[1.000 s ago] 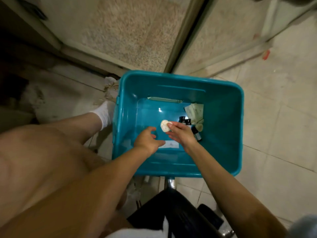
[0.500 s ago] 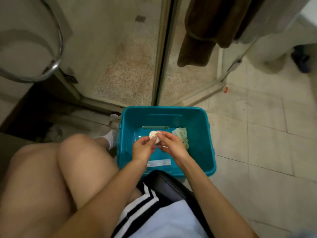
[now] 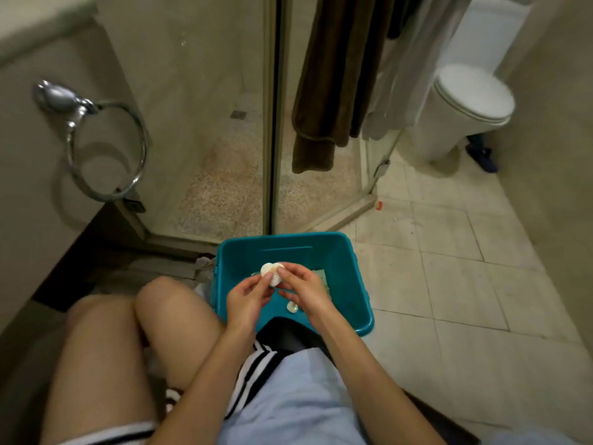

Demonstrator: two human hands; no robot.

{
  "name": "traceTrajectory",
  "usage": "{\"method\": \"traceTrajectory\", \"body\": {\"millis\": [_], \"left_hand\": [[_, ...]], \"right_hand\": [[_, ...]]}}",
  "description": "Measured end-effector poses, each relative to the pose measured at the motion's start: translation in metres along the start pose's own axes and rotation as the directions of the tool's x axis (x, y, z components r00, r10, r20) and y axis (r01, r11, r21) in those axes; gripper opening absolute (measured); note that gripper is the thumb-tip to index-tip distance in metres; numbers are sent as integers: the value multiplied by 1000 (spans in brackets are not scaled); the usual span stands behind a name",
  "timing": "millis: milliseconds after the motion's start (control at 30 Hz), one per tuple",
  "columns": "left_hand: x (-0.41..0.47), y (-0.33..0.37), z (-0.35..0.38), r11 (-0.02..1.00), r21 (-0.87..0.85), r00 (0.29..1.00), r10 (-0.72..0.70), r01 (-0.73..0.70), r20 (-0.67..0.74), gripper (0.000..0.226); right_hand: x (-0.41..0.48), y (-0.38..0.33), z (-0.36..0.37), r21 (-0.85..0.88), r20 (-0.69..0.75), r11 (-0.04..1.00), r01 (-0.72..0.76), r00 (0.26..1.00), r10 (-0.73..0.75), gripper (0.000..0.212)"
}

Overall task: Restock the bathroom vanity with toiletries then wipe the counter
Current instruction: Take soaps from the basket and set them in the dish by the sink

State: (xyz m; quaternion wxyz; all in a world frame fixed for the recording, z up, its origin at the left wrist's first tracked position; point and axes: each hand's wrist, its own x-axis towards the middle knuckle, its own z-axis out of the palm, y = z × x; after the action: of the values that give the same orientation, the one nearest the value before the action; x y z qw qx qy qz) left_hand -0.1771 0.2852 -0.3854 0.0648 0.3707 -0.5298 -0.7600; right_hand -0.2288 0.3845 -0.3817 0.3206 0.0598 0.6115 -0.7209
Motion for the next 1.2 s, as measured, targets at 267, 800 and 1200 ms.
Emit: {"method": "traceTrajectory", "body": {"millis": [267, 800, 1200], "left_hand": [[-39, 50, -20, 980, -130, 988, 152, -150, 1, 7], [-102, 272, -114, 791, -225, 822, 535, -568, -195, 6], [-178, 360, -299, 710, -16, 621, 604, -704, -499, 22]], "right_hand": [[-34, -34, 41, 9, 75, 994, 104, 992, -105, 13], [-92, -193, 239, 48, 378, 853, 519, 781, -497, 9], [-148, -190, 447, 57, 713, 733, 678, 486, -505, 17]]}}
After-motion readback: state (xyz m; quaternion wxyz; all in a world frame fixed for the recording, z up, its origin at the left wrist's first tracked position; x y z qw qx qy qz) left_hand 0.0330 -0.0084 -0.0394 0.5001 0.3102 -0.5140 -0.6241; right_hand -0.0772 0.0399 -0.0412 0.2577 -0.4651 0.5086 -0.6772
